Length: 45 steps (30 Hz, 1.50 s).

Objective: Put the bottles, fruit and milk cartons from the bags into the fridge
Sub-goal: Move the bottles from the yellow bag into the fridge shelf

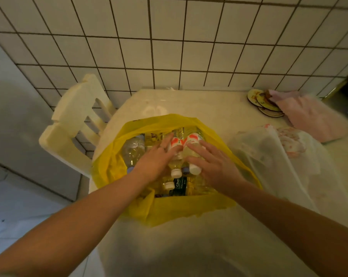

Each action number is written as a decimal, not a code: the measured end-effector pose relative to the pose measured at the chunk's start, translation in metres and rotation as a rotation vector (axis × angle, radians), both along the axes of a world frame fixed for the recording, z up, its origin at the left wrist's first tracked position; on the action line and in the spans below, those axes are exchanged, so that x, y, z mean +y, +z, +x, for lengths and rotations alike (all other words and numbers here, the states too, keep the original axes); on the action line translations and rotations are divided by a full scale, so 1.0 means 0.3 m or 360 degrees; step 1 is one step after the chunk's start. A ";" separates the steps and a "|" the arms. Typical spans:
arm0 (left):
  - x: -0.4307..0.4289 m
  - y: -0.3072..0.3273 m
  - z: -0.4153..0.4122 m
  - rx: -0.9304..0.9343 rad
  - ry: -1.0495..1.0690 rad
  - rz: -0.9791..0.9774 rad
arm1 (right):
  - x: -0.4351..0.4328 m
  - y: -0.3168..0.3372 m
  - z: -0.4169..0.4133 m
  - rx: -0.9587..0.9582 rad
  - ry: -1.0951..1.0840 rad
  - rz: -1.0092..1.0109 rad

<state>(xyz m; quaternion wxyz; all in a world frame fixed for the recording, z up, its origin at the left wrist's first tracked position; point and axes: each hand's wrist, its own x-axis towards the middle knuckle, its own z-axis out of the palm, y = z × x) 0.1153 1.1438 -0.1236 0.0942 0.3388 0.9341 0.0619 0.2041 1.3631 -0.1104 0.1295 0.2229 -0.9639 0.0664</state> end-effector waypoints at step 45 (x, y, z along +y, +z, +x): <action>-0.040 0.314 0.740 0.0074 0.1692 0.2642 | -0.093 0.387 0.377 -0.0194 0.0022 -0.2164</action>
